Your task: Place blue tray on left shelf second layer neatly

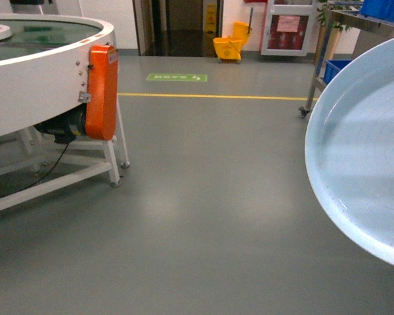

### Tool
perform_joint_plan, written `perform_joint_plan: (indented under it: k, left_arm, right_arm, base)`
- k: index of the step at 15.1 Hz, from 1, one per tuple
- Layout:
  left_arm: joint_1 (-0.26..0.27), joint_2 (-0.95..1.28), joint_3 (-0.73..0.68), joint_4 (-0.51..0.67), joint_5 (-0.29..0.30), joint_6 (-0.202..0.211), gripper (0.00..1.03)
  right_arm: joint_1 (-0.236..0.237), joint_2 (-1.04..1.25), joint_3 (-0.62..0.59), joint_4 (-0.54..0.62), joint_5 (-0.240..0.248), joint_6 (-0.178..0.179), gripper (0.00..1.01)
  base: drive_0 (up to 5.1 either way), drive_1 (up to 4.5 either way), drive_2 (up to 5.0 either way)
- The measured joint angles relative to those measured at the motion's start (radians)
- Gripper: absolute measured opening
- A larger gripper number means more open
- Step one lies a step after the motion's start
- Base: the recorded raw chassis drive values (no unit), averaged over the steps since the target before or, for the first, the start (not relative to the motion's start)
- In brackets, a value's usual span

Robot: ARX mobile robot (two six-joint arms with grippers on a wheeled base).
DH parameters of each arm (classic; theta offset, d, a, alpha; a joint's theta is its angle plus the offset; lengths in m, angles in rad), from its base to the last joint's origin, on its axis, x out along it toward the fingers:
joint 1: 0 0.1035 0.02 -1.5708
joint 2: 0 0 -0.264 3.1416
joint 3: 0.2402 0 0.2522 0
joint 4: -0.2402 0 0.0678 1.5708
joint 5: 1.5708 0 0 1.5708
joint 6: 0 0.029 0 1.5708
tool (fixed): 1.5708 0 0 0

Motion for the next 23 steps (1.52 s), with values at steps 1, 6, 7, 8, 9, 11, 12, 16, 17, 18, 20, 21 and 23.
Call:
perform_joint_plan:
  k: [1,6,7,8,9,11,12,16,17,18,20,21,23]
  left_arm:
    - [0.0,0.0,0.0,0.0,0.0,0.0,0.98]
    - [0.0,0.0,0.0,0.0,0.0,0.0,0.98]
    - [0.0,0.0,0.0,0.0,0.0,0.0,0.98]
    - [0.0,0.0,0.0,0.0,0.0,0.0,0.98]
    - [0.0,0.0,0.0,0.0,0.0,0.0,0.98]
    - [0.0,0.0,0.0,0.0,0.0,0.0,0.98]
    - [0.0,0.0,0.0,0.0,0.0,0.0,0.98]
    - [0.0,0.0,0.0,0.0,0.0,0.0,0.98]
    - [0.0,0.0,0.0,0.0,0.0,0.0,0.98]
    - [0.0,0.0,0.0,0.0,0.0,0.0,0.98]
    - [0.0,0.0,0.0,0.0,0.0,0.0,0.98]
    - [0.0,0.0,0.0,0.0,0.0,0.0,0.98]
    - [0.0,0.0,0.0,0.0,0.0,0.0,0.98]
  right_arm:
    - [0.0,0.0,0.0,0.0,0.0,0.0,0.02]
    - [0.0,0.0,0.0,0.0,0.0,0.0,0.02]
    - [0.0,0.0,0.0,0.0,0.0,0.0,0.02]
    - [0.0,0.0,0.0,0.0,0.0,0.0,0.02]
    - [0.0,0.0,0.0,0.0,0.0,0.0,0.02]
    - [0.0,0.0,0.0,0.0,0.0,0.0,0.02]
    - [0.0,0.0,0.0,0.0,0.0,0.0,0.02]
    - [0.0,0.0,0.0,-0.001,0.001,0.0,0.02]
    - [0.0,0.0,0.0,0.0,0.001,0.0,0.02]
    - [0.0,0.0,0.0,0.0,0.0,0.0,0.02]
    - [0.0,0.0,0.0,0.0,0.0,0.0,0.02]
    - [0.0,0.0,0.0,0.0,0.0,0.0,0.02]
    - [0.0,0.0,0.0,0.0,0.0,0.0,0.02]
  base:
    - [-1.6,-1.62,-1.6]
    - [-1.7,-1.71,-1.7]
    - [-1.5,-1.54,-1.5]
    - [-1.5,-1.55,-1.5]
    - [-1.6,-1.61,-1.6]
    - [-1.6,-1.56,-1.6]
    - [-1.6,-1.63,-1.6]
    - [-1.7,-1.71,-1.7]
    - [-1.7,-1.67,-1.7]
    - [-1.6,-1.63,-1.6]
    - [-1.5,-1.55,-1.5]
    - [-1.7,-1.66,-1.7]
    - [-1.6,-1.61,-1.6]
